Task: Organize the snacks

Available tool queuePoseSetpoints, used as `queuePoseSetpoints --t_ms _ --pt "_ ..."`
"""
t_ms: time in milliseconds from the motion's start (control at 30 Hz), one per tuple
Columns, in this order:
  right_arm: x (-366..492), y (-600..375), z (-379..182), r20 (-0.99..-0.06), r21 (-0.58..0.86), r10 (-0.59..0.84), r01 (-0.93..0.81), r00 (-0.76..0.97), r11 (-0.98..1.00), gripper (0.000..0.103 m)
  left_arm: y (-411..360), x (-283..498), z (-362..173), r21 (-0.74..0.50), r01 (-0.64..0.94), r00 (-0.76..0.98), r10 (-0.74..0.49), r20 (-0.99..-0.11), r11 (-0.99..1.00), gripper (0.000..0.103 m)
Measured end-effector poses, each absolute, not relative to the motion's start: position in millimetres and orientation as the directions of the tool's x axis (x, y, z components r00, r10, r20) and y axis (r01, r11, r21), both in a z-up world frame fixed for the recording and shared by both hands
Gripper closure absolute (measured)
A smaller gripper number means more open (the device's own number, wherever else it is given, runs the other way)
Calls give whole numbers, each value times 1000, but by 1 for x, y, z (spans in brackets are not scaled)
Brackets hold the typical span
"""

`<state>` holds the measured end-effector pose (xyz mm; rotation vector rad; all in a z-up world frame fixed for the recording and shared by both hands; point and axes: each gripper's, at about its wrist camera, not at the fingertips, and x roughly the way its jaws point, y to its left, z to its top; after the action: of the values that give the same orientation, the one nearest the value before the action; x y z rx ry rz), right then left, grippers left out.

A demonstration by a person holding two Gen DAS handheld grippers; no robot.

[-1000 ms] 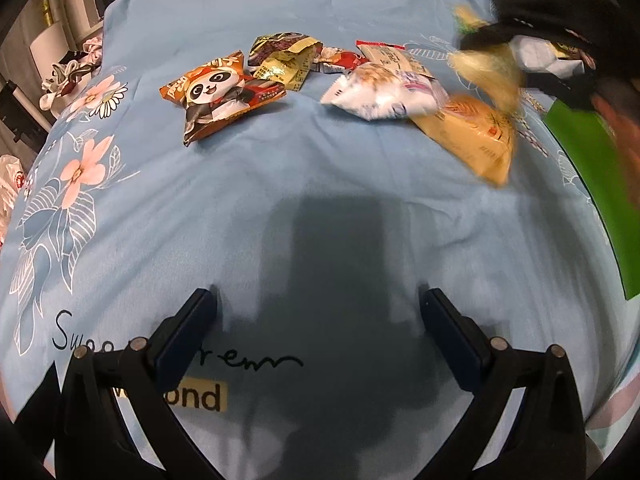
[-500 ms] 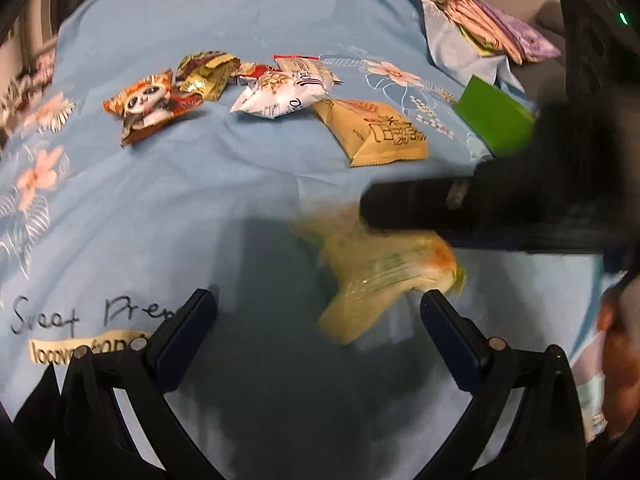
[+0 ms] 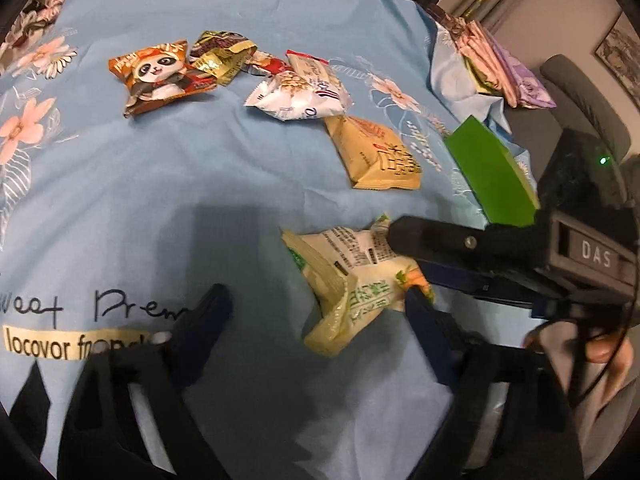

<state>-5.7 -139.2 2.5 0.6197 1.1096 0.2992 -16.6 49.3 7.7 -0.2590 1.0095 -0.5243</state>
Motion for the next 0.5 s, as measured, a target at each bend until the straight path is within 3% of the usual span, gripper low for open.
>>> queuePoseSetpoints --t_ms 67,233,300,333,367,400,500 --pt "-8 -139 5 -732 602 521 59 439 796 24 49 -17 7 -483 291 403 -564 -721 826 35" --pt "-6 -127 1 -736 584 518 23 437 811 34 28 -21 8 -441 370 378 -566 -733 818 37" --pt "-5 -121 3 -751 544 487 0 446 839 51 20 -21 7 -441 389 368 -575 -730 809 50" --pt "-5 -121 2 -754 533 473 3 456 846 56 19 -19 6 -420 385 384 -557 -737 822 55" --pt "-5 -122 1 -751 532 470 4 463 847 61 21 -16 6 -408 373 399 -541 -741 834 68" --pt "-5 -125 2 -744 534 468 3 476 846 62 23 -12 5 -411 358 401 -535 -744 839 75" --pt "-6 -129 8 -715 561 494 -16 495 827 67 28 -11 9 -437 357 389 -557 -734 826 80"
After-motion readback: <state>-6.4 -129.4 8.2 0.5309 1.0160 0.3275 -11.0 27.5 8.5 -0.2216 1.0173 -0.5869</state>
